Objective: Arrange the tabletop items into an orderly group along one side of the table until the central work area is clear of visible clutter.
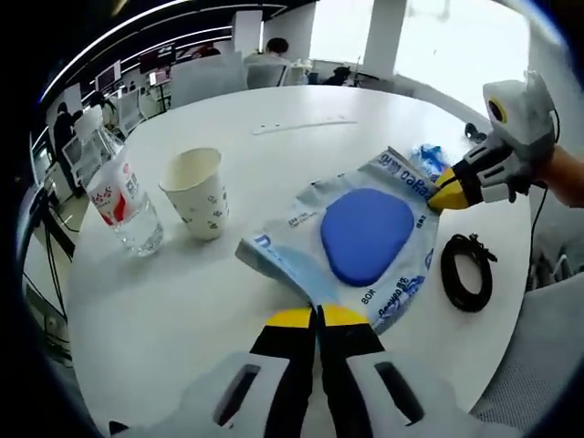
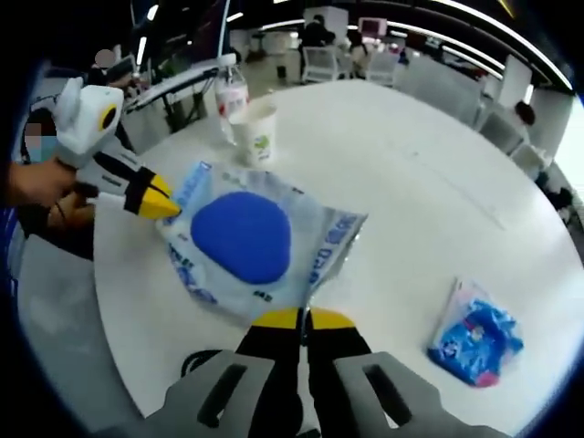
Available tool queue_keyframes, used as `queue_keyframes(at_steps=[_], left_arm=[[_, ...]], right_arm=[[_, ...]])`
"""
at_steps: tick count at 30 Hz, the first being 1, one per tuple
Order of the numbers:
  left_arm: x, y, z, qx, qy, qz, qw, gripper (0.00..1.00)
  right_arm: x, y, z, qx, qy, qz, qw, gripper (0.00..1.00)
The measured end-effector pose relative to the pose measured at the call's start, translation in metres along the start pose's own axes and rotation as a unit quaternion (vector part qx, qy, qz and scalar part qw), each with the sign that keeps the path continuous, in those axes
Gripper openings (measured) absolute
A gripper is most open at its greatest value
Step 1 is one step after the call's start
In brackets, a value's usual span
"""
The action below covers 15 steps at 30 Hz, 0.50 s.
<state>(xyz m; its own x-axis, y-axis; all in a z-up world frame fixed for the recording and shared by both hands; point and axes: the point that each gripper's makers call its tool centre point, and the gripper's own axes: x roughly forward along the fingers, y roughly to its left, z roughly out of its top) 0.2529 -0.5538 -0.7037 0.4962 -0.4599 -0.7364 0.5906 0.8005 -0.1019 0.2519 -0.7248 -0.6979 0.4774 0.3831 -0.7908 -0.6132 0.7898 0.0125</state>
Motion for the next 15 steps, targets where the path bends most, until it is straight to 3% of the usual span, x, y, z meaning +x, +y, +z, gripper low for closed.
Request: queue_keyframes(at_steps=[15], left_arm=[[0.004, -0.003, 0.027, 0.038, 0.001, -0.016, 0.9992, 0.00]], right_arm=[[-0.015, -0.012, 0.003, 0.021, -0.009, -0.013, 0.9997, 0.00]])
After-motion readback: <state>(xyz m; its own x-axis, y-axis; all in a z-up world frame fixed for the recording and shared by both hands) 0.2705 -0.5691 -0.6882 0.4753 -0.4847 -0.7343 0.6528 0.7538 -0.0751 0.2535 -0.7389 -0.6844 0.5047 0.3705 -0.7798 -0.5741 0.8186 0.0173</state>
